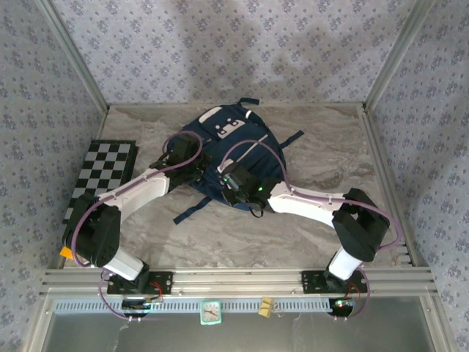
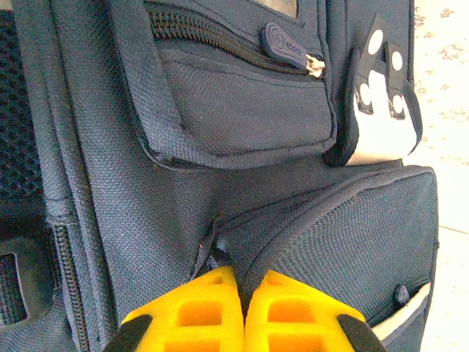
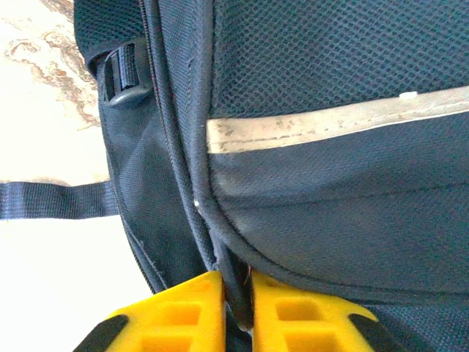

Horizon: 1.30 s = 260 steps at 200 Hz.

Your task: Pack books, pencil case, and school supplies into a backpack

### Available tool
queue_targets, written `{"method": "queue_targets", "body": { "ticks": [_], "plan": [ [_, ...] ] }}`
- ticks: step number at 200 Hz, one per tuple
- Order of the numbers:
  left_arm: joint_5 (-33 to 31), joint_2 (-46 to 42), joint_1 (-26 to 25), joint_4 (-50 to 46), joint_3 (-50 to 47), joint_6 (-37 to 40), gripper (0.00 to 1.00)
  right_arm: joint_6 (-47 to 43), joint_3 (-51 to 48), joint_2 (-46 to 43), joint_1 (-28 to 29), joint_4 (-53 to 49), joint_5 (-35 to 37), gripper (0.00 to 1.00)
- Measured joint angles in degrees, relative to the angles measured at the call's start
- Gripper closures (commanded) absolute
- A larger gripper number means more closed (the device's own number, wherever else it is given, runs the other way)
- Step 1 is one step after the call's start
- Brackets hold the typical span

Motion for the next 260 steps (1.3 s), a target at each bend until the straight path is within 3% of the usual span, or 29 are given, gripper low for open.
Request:
{"method": "queue_targets", "body": {
  "ticks": [32,150,196,241,260],
  "plan": [
    [0.9,-0.59,0.02,-0.52,0.0,0.15,1.0,-0.61,-2.56,-2.97,-0.02,1.38,-0.13,1.0],
    [4.63,-1.49,3.23,-2.47,-0.04,2.19,1.0,3.06,-7.98,-12.41,-3.76,-1.36,-1.25,1.0],
    [10.78,2.21,7.21,-4.74,4.2,7.32,1.0,3.74,-6.19,-11.67,-3.63,-0.63,-1.88,1.0],
    [14.32,4.17,9.66,-3.52,6.56,14.67,0.56,6.58,-1.44,-5.11,-3.28,0.94,-2.29,1.0],
    [14.25,2.19,9.75,-1.2,3.65,14.84,0.46,7.32,-0.02,-2.99,-2.99,1.01,-2.27,1.0]
  ]
}}
